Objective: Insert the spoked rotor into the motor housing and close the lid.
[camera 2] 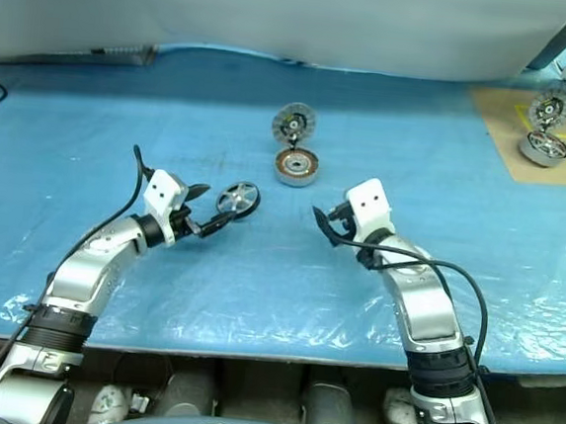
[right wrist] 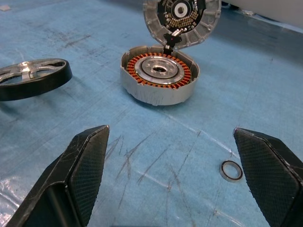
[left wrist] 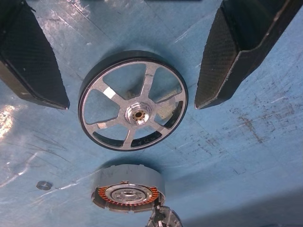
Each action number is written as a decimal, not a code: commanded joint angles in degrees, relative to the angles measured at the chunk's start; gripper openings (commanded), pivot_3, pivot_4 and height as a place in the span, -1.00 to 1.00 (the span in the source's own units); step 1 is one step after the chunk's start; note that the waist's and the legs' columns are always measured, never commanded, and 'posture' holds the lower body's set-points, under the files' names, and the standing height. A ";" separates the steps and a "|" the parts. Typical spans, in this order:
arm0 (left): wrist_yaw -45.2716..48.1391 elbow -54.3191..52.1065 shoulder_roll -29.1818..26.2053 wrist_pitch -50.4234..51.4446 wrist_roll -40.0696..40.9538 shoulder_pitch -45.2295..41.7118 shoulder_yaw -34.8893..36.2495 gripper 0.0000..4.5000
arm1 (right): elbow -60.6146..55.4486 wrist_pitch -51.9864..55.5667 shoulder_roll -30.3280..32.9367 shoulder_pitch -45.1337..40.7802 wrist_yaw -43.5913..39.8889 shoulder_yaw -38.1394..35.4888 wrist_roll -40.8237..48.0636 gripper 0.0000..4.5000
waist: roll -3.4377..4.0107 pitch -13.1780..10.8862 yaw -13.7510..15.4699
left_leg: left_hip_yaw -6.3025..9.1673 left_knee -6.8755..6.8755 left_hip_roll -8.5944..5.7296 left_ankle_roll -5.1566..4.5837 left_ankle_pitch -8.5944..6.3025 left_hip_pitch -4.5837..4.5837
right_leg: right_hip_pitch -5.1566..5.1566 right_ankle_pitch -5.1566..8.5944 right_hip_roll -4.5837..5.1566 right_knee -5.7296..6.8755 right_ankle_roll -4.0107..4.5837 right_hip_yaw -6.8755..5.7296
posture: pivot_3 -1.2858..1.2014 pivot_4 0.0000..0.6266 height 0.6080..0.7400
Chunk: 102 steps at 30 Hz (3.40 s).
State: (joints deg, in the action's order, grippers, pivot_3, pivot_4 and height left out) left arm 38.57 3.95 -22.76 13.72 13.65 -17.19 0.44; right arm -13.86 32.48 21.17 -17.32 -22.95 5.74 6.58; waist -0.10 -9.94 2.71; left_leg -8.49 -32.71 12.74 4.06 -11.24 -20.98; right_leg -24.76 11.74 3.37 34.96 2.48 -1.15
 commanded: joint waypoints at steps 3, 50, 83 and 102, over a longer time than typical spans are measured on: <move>-0.19 -1.93 -0.17 -0.57 -0.12 0.62 0.02 1.00 | -0.13 3.26 1.94 -6.21 -1.89 3.24 -2.18 0.97 | 0.00 0.00 -0.18 | 0.00 -0.01 0.00 0.00 0.00 0.00 | 0.00 0.00 0.00 0.00 0.00 0.01 | 0.03 -0.52 1.00; -5.14 -6.12 2.06 -1.29 -0.25 4.92 0.29 1.00 | 83.22 -21.95 -12.37 -48.84 -21.70 13.86 -19.74 0.11 | 0.03 0.01 -0.21 | -0.06 -0.40 0.19 -0.03 -0.01 -0.04 | -0.33 0.21 0.01 0.81 0.45 -0.13 | 0.03 -0.52 1.00; -2.68 -4.14 1.01 -0.21 -0.41 3.69 -0.30 1.00 | -2.73 41.61 -10.60 -15.51 -10.51 11.33 -12.63 0.16 | -0.33 0.98 0.24 | -0.09 0.81 0.05 0.03 -0.02 1.07 | 0.67 0.44 -0.04 -0.21 0.19 -0.08 | 0.03 -0.52 1.00; 0.59 -0.20 0.38 -2.67 -0.85 2.85 -0.51 1.00 | -28.12 35.54 -2.46 -1.78 -12.01 -5.02 2.90 0.78 | -0.03 0.67 1.70 | -0.09 0.97 0.01 0.06 -0.02 0.95 | 0.55 0.39 -0.03 -0.27 -0.04 -0.05 | 0.03 -0.52 1.00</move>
State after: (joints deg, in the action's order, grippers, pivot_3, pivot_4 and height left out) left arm 38.65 4.78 -22.04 12.38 12.63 -13.51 -0.37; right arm -38.93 74.90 18.49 -21.55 -34.73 2.38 8.51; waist -0.13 -9.27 4.42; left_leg -8.58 -31.73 12.74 4.12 -11.26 -20.03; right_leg -24.21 12.13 3.34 34.69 2.45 -1.20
